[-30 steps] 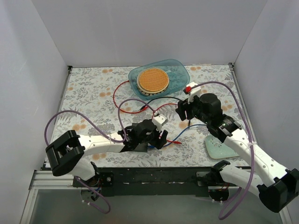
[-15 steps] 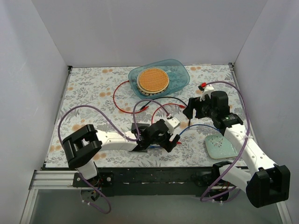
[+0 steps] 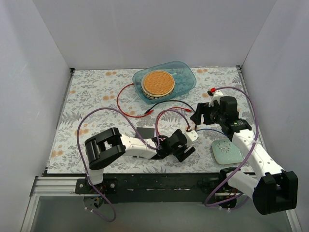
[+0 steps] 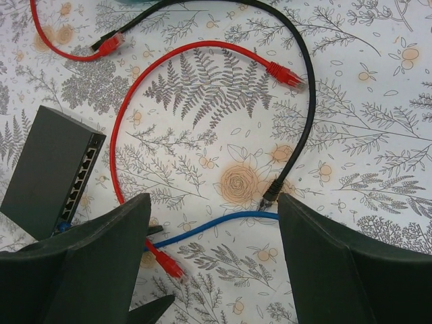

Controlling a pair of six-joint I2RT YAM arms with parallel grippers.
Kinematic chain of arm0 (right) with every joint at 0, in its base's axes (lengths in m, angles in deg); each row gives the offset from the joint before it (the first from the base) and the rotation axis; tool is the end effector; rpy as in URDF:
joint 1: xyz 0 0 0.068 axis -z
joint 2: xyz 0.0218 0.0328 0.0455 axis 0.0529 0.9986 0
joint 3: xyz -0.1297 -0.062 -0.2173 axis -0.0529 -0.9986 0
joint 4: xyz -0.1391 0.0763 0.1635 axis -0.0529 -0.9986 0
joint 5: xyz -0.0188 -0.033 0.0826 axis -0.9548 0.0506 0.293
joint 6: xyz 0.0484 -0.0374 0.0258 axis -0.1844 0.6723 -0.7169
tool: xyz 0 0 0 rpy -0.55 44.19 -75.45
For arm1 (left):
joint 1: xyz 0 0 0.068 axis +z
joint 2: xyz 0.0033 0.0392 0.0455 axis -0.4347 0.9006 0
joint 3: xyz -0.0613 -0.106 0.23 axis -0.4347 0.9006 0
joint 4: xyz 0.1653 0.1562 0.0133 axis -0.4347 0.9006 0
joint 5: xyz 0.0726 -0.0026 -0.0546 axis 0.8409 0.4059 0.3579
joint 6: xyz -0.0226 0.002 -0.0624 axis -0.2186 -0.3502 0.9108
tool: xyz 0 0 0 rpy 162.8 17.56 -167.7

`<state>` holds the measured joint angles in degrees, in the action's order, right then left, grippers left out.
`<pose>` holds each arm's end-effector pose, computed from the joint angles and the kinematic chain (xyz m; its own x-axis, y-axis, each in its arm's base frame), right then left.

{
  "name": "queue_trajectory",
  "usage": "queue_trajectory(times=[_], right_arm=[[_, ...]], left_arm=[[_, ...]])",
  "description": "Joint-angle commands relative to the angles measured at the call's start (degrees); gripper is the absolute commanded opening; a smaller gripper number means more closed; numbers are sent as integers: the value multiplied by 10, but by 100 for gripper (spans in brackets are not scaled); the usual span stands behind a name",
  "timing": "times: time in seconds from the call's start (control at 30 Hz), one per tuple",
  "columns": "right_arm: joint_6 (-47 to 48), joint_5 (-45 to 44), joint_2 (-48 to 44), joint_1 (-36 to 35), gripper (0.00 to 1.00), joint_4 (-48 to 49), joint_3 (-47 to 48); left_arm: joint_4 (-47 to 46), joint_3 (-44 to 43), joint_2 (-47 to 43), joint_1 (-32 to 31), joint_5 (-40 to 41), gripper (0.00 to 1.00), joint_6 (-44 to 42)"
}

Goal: Insert the plug into the switch port

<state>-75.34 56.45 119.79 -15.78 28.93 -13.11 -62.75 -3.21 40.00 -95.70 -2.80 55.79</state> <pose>0.2098 0.0614 0.2601 -0.5672 0.0373 -0.8227 -0.3398 0.8994 0.2750 0.1333 -0.3385 0.1497 -0.7697 0.1628 -0.6172 0.4901 0.7702 -0.4081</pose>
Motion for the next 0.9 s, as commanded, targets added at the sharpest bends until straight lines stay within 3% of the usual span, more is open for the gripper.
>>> queue_trajectory(times=[0.0,0.1,0.23,0.27,0.43,0.6,0.83,0.87], right_arm=[[-4,18,-9,4,82,22,0],[-4,21,-10,4,82,24,-1],[-2,23,-12,4,81,24,-1],[-2,23,-12,4,81,24,-1],[-2,27,-18,4,81,26,1],[3,44,-24,5,81,35,5],[0,163,-47,4,82,96,5],[-6,183,-57,4,82,129,-3]], left_arm=[[11,-26,24,-14,75,75,-25],[16,-35,43,-17,91,54,-25],[20,-35,47,-17,105,5,-16],[18,-32,42,-17,112,0,-11],[-14,7,-51,-3,119,0,15],[-35,35,-173,44,54,0,54],[-93,102,-349,174,-98,0,145],[-116,122,-383,187,-149,0,157]])
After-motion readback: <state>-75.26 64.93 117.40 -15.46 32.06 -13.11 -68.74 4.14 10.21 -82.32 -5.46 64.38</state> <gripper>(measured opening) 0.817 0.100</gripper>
